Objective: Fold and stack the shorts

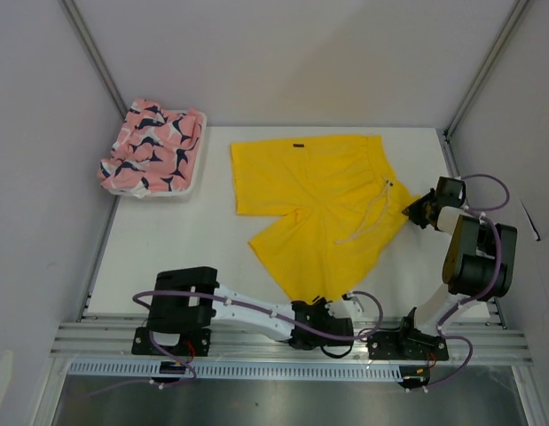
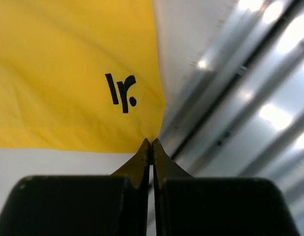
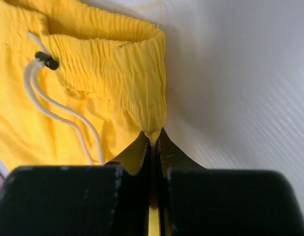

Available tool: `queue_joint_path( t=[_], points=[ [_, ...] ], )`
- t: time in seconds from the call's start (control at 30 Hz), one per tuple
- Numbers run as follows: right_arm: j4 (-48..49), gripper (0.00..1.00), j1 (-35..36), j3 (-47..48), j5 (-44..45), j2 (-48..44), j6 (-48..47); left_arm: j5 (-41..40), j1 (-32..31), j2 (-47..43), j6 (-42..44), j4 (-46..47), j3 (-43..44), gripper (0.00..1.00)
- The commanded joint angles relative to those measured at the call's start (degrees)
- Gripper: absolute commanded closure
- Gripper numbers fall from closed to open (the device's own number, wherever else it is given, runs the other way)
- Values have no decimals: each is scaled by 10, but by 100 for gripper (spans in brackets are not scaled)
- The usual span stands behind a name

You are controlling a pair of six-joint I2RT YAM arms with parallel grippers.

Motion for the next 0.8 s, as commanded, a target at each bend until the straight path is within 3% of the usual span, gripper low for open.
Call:
queue_joint_path(
  t=[0.0,0.2,0.43,0.57,0.77],
  points=[
    [-90,100,-7,15,64,-72,-39,30,-39,-35,-41,-22,35,100],
    [-236,100,-11,19,142,-151,-70,94,-80,-104,-92,-38,33,100],
    [-325,100,-34,8,123,-220,-75,110,-87,-186,-142,-76,29,100],
    [-362,100,-35,57,121,-248,-64,138,-36,-260,-140,-78,14,100],
    [-435,100,-28,157,117,-223,-32,175,93,-379,-112,-101,-12,100]
  ],
)
